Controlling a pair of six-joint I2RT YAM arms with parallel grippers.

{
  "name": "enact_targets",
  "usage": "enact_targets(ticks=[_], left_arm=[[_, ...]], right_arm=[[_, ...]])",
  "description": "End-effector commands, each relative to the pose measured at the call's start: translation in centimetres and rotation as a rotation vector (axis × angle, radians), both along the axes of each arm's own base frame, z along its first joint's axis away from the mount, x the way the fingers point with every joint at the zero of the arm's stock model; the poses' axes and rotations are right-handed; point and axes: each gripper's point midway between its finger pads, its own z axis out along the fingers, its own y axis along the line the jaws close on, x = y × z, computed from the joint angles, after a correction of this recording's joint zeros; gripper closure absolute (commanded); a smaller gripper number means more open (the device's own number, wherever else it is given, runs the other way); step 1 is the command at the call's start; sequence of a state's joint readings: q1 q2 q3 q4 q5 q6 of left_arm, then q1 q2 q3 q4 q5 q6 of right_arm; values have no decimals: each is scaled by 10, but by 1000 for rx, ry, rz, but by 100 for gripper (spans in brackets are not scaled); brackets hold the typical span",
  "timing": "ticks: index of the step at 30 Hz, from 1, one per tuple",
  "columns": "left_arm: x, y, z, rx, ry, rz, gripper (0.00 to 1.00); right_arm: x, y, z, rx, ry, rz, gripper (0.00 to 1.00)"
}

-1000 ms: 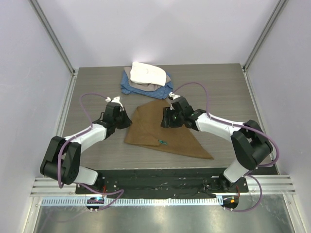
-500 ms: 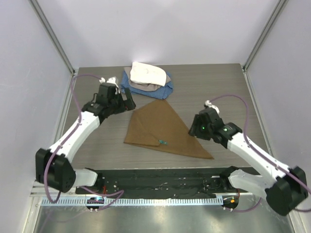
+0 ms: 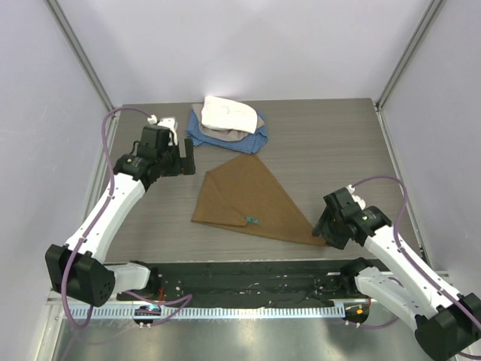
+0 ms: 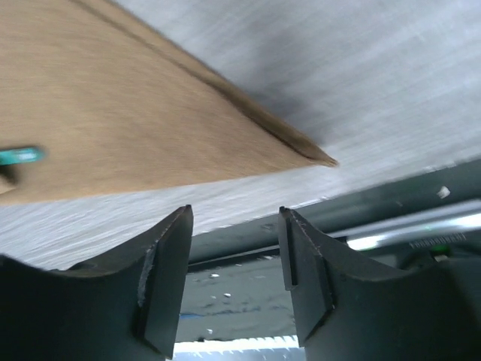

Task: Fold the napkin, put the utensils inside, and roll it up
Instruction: Fold the napkin

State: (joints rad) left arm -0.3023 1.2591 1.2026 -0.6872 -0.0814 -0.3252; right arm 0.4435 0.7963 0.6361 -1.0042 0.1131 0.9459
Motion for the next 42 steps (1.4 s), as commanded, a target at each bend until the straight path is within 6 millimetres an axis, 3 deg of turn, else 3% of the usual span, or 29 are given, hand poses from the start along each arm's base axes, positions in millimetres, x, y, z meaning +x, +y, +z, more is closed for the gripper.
enact_targets(ticks=[1, 10, 21, 28, 36, 42], left_arm=[[-11, 9, -4, 45, 5, -17, 0], [-16, 11, 4, 37, -28, -17, 0], [-16, 9, 3, 30, -21, -24, 0], [-16, 7, 2, 24, -18, -29, 0], [-16, 6, 3, 16, -19, -33, 0], [-17, 5, 3, 14, -20, -33, 0]], right_arm=[[-7, -17, -16, -59, 83, -98, 48], [8, -21, -38, -37, 130, -148, 51], [0, -25, -61, -44, 188, -183, 51], [-5, -27, -61, -54, 194, -178, 51], [-2, -28, -37, -65, 193, -172, 48], [-6, -26, -43, -52, 223, -189, 47]])
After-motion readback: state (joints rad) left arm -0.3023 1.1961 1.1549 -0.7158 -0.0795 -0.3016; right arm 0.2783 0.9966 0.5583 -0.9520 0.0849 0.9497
